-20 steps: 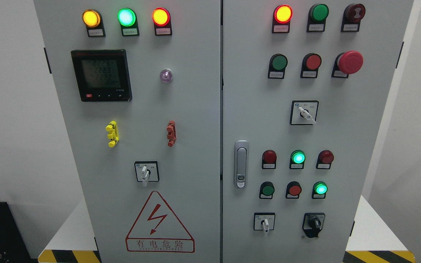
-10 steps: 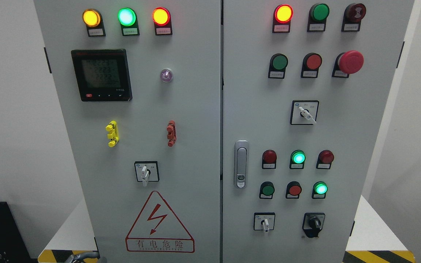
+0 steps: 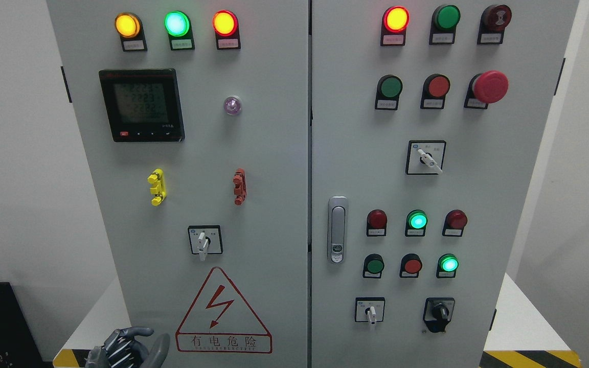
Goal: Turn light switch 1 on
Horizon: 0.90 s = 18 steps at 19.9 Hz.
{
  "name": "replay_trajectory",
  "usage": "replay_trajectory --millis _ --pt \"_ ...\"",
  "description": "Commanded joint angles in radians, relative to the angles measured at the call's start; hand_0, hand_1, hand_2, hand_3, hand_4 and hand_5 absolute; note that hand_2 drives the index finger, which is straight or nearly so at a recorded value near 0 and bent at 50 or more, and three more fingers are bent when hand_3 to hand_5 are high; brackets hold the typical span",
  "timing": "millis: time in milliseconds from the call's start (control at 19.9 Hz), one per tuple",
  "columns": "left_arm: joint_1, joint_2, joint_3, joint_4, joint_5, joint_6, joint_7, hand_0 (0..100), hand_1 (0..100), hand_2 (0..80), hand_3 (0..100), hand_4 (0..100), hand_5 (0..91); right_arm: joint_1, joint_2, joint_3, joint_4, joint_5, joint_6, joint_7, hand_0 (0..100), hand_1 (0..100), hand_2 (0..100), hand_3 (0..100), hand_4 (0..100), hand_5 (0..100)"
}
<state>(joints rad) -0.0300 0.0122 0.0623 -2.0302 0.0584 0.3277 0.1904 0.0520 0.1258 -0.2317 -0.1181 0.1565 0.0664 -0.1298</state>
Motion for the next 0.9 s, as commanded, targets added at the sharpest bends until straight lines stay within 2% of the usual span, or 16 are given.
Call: replay_trajectory --millis 0,853 --pt "-0.059 -0.011 -0.052 -0.019 -0.005 0.027 0.012 3 71 50.7 88 91 79.1 0.000 0.000 0.000 0.000 0.000 0.000 -0.001 31 0 0 0 0 0" --pt "-0.186 -0.049 -0.071 0.011 -0.041 0.139 0.046 3 70 51.8 89 91 79.8 0.000 0.000 0.000 0.000 0.000 0.000 -0.001 31 0 0 0 0 0"
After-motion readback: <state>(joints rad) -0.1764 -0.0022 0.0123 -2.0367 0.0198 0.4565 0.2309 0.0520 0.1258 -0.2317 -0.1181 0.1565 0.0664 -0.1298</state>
